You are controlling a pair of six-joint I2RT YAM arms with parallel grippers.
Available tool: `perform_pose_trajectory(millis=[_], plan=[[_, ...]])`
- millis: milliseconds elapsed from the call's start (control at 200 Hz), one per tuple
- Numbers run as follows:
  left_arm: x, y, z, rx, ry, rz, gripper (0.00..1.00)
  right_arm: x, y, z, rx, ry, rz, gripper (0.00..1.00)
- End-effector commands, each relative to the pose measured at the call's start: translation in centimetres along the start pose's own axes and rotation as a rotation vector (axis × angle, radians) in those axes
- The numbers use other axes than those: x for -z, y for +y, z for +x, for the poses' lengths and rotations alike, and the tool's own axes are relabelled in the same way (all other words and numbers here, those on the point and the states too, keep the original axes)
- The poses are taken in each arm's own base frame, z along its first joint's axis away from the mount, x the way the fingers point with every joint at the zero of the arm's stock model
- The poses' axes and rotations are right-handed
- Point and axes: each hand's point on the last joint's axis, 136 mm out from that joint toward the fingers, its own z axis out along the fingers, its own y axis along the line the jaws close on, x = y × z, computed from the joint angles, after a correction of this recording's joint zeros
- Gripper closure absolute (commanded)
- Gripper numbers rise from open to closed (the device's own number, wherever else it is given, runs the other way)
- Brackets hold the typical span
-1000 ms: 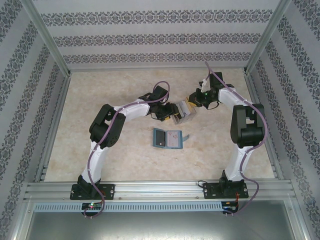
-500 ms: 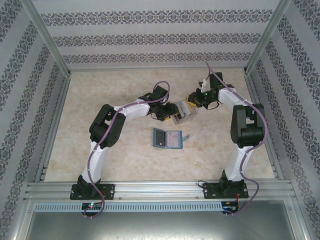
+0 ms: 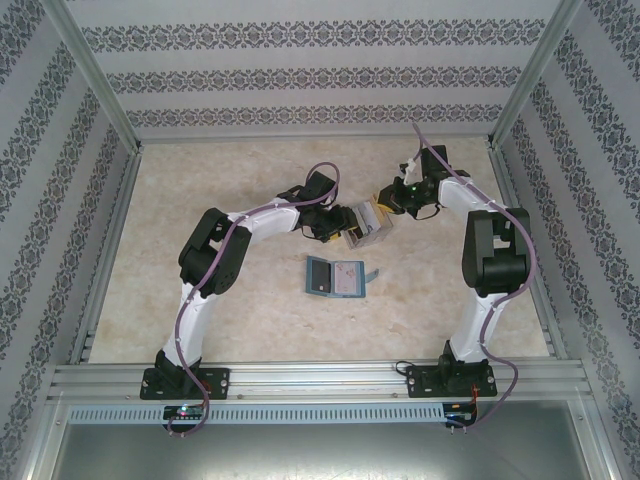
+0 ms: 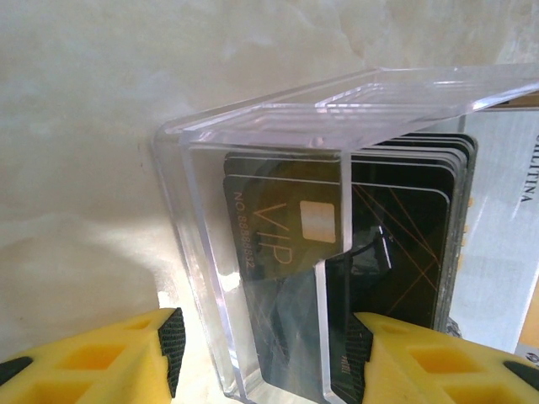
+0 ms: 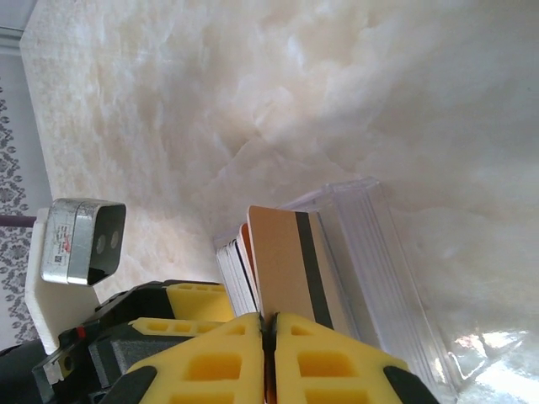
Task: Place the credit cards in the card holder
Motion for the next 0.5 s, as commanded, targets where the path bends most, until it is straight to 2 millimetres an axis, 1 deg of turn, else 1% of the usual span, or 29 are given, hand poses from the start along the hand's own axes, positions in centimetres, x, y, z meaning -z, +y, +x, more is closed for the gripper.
perform_pose_trajectory(millis=[0, 110, 500], plan=[[-0.2, 0.2, 0.2, 0.01, 0.009, 0.01, 0.44, 1.3, 1.5, 0.4, 0.033, -0.018, -0.01, 0.92], [-0.2, 0.2, 0.3, 0.01, 0.01, 0.01, 0.44, 1.5, 1.1, -0.1, 0.047, -0.025, 0.016, 0.94], [-0.1, 0.0, 0.2, 0.009, 0.006, 0.014, 0.44, 2.4, 0.1, -0.2, 0.088, -0.05, 0.096, 0.91]])
